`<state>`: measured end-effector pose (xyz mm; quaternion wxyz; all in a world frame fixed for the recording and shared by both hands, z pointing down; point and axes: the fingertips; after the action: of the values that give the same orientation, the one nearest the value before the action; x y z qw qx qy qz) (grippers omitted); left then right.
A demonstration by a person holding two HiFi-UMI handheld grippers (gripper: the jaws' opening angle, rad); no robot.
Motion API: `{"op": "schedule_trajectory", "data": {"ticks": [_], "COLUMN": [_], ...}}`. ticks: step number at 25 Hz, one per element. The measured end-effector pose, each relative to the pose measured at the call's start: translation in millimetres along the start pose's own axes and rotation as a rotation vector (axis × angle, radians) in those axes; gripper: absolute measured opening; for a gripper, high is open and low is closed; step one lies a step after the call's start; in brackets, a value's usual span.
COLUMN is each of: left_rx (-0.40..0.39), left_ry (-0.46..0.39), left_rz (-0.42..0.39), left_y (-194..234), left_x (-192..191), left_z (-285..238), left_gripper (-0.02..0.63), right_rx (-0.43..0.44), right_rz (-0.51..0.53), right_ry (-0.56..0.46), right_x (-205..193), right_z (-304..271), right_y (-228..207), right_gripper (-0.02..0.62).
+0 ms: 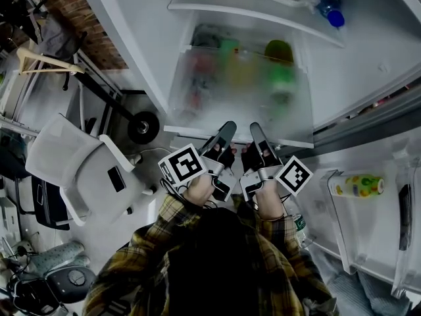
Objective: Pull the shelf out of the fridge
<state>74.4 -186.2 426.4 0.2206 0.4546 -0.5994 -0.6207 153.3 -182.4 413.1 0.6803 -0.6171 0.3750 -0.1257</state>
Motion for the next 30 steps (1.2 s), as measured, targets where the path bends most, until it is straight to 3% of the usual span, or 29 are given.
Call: {"op": "schedule_trajectory", "data": {"ticks": [30], "left_rx": [0.007], "left_ry": [0.006], "left_rz": [-0.002], "left_y": [1.1], "left_x": [-0.3], "left_z": [-5.9], "left_gripper": [0.043], "right_rx": [-0.017], "right_rz": [-0.014], "right_ry": [0.011], "right_x": [2.8], "right_z": [0.5], "right_y": [-7.2], "right_gripper": [0.061]}}
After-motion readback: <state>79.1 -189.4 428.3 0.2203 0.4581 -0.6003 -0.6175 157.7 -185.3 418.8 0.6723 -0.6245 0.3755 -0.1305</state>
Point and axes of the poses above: the fingertips, and each gripper's own axes: z backward along the fingers, y to its left, x out of its top, and after that the axes turned 14 degrees about y, right-handed
